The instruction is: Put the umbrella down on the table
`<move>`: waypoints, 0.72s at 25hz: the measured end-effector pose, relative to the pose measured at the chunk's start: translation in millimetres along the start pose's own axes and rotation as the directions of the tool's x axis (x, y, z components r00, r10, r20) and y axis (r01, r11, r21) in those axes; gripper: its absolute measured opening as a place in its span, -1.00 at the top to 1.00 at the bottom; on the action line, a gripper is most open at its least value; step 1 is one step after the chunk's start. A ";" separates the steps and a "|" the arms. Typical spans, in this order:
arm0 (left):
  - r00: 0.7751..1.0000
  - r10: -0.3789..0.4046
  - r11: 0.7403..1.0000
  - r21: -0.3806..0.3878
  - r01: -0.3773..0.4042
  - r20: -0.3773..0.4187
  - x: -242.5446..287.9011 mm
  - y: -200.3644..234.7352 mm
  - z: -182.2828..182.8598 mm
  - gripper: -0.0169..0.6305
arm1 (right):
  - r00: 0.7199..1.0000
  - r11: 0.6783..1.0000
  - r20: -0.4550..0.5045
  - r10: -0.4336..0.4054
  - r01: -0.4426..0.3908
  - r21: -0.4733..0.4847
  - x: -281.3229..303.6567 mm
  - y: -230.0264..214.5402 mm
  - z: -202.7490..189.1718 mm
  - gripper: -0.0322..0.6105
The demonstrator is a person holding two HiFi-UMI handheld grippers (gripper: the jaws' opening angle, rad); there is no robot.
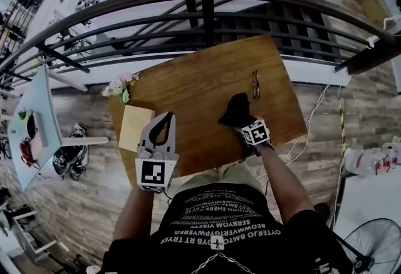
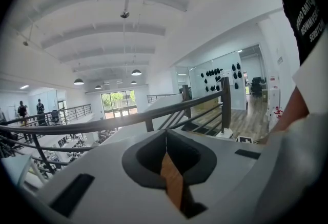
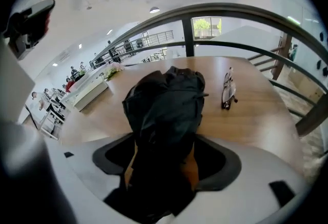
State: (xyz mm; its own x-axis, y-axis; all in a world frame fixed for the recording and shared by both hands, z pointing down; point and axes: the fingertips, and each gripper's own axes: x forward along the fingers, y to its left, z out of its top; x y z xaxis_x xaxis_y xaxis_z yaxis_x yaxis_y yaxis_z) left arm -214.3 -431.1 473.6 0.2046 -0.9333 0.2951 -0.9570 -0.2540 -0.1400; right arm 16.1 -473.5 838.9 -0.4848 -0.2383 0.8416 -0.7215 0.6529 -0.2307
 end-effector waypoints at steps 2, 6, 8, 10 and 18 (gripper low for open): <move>1.000 -0.008 1.000 0.002 0.008 0.006 -1.4 -1.5 0.4 0.86 | 0.999 1.000 0.029 -0.013 0.013 -0.012 -9.4 -1.0 7.1 -0.18; 0.999 -0.023 1.000 0.003 0.023 0.028 -5.8 -4.6 5.1 0.86 | 0.994 0.995 0.088 -0.069 0.074 -0.064 -37.1 -4.0 20.8 -0.18; 0.999 -0.028 1.000 0.000 0.028 0.036 -8.4 -5.6 6.7 0.86 | 0.987 0.991 0.133 -0.091 0.103 -0.085 -55.6 -2.3 30.2 -0.18; 0.999 -0.037 0.999 -0.003 0.038 0.038 -11.3 -7.5 6.3 0.86 | 0.974 0.987 0.203 -0.101 0.124 -0.105 -77.7 3.6 43.3 -0.18; 0.994 -0.061 0.998 0.002 0.061 0.094 -20.6 -19.0 20.3 0.86 | 0.839 0.973 0.531 -0.115 0.203 -0.109 -188.4 43.1 100.2 0.59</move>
State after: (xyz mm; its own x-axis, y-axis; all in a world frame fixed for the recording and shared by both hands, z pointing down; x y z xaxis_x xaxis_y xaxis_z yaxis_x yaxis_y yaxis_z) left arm -196.1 -412.3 451.0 0.2813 -0.9357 0.2130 -0.9423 -0.3113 -0.1231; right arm 26.7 -472.5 621.5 -0.5864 -0.6574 0.4733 -0.7464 0.6656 -0.0003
